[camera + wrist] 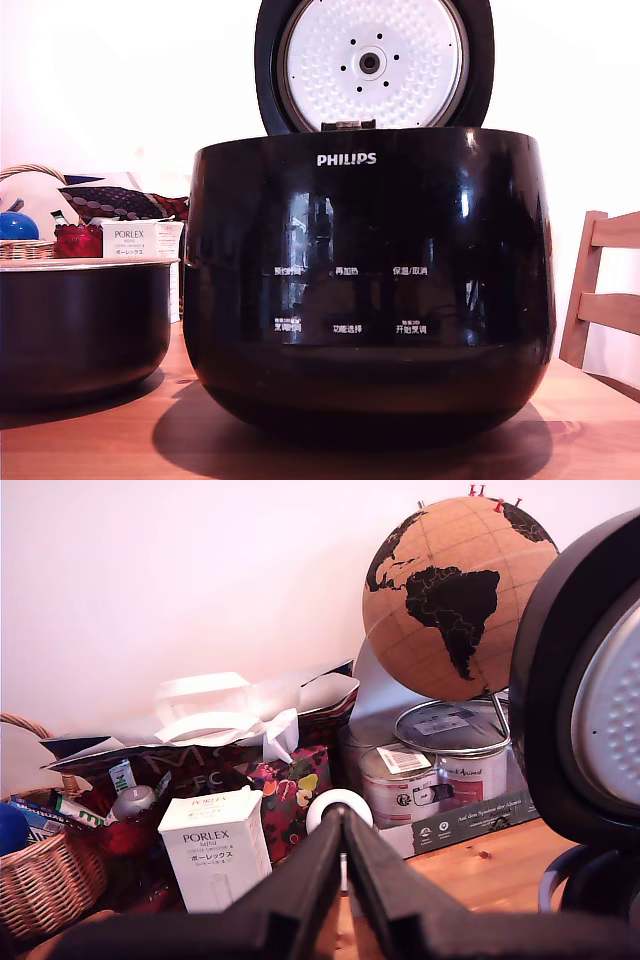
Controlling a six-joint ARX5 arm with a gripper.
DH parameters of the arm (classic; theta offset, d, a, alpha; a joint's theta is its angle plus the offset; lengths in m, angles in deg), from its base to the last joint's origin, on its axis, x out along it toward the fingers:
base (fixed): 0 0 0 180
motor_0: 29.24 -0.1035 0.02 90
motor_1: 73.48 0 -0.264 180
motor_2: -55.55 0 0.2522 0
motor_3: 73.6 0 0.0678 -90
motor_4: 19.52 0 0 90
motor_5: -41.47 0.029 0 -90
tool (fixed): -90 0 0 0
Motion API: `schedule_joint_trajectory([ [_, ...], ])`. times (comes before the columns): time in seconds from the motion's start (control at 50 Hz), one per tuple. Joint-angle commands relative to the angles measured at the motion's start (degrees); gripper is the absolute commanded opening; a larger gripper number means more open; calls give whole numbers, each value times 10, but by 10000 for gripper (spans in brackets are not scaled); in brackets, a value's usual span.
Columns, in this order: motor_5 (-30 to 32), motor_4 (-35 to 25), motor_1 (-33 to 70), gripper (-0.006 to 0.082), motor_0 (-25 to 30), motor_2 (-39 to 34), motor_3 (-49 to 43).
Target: Pick up the metallic pot next to the rice cooker
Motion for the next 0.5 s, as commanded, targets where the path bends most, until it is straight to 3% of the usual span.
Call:
schedule_joint_trajectory([
  [0.0, 2, 0, -1, -23, -10, -14, 4],
  [0.26, 3, -1, -1, -23, -10, -15, 4],
  [0.32, 25, -6, -1, -23, -10, -14, 2],
  [0.34, 57, -9, -1, -23, -10, -14, 0],
  [0.4, 64, -21, -1, -23, -10, -8, -18],
  [0.42, 116, -26, -1, -23, -10, -5, -28],
  [0.48, 155, -41, 0, -23, -10, 8, -56],
])
